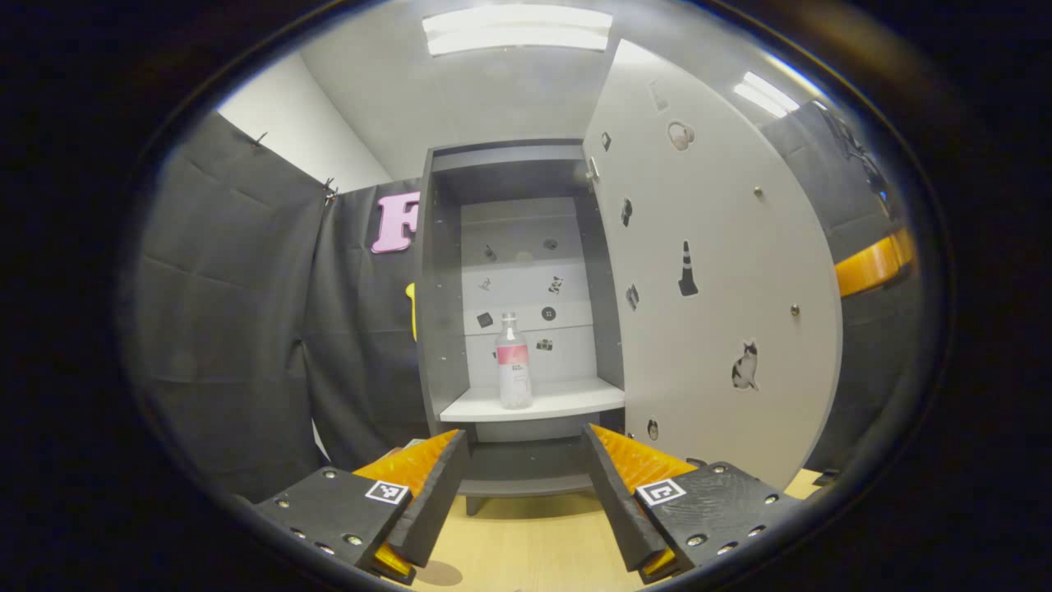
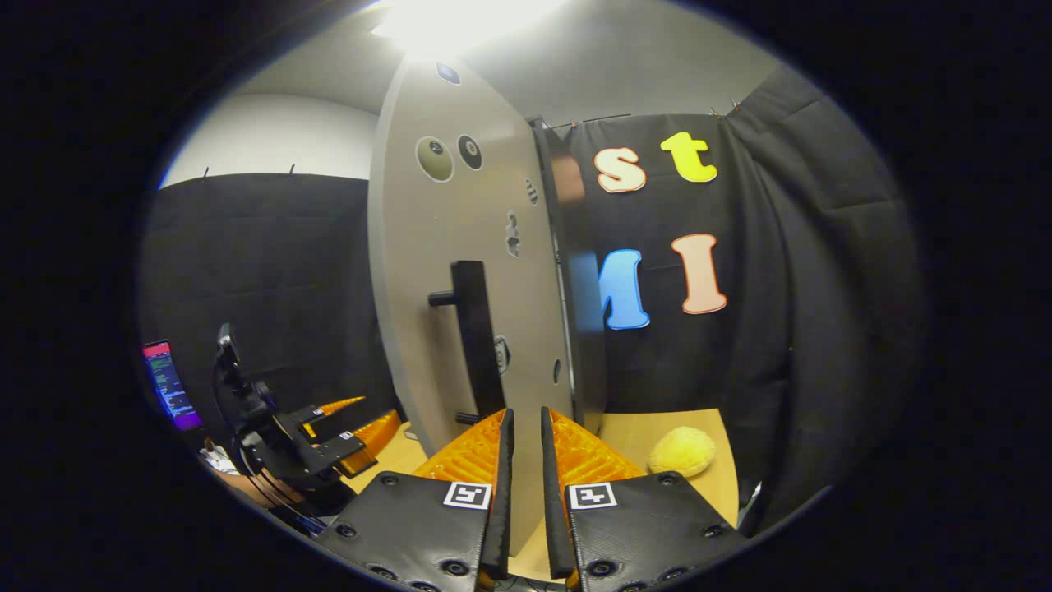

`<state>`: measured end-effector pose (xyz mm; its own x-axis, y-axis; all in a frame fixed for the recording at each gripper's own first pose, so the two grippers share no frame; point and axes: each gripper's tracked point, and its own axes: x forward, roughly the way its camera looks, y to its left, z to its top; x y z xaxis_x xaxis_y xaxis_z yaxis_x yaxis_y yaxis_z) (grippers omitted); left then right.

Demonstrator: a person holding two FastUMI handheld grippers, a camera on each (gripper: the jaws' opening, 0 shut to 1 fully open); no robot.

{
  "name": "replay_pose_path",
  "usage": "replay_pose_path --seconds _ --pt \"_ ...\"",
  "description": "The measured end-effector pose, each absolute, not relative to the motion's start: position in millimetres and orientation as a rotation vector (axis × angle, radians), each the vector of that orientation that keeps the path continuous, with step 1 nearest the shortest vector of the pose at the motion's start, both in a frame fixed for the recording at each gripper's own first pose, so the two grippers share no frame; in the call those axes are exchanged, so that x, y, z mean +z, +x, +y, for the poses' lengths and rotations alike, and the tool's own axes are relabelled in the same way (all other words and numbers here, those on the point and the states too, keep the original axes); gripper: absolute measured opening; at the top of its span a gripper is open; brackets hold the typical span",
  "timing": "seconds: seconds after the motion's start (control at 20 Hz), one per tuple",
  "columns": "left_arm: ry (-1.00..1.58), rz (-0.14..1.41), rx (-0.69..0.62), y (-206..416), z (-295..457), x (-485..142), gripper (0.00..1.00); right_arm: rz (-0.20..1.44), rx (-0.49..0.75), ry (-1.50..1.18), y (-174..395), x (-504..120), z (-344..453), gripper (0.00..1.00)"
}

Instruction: Open the cabinet door with the right hand, grasp the bottle in the cabinet with the left hand and place it on the coaster, then close the cabinet door with the right hand.

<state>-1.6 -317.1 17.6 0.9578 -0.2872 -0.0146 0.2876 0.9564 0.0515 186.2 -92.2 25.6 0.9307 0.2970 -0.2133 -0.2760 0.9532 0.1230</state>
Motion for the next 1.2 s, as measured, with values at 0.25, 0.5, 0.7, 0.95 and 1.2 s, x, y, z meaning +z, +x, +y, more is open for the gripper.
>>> replay_pose_path --seconds 0.25,0.5,0.7,0.95,1.2 --pt "0.040 -0.002 -0.303 25.5 -320.5 28.1 0.82 0.242 0.132 0.066 198.8 7.2 -137.2 0.22" --pt "0.038 -0.005 -0.338 70.9 -322.8 33.1 0.82 0.225 0.026 0.003 211.1 -1.0 -156.9 0.89" --pt "0.011 0.016 -0.387 114.9 -327.7 35.0 0.87 0.199 -0.039 -0.011 223.4 1.4 -164.2 0.94" --pt "-0.033 0.052 -0.439 179.3 -332.5 33.2 0.84 0.205 -0.133 -0.019 234.9 -9.7 -177.2 0.94" --pt "-0.015 0.059 -0.492 237.7 -346.1 23.2 0.84 0.232 -0.225 0.005 242.1 -23.0 -186.5 0.94"
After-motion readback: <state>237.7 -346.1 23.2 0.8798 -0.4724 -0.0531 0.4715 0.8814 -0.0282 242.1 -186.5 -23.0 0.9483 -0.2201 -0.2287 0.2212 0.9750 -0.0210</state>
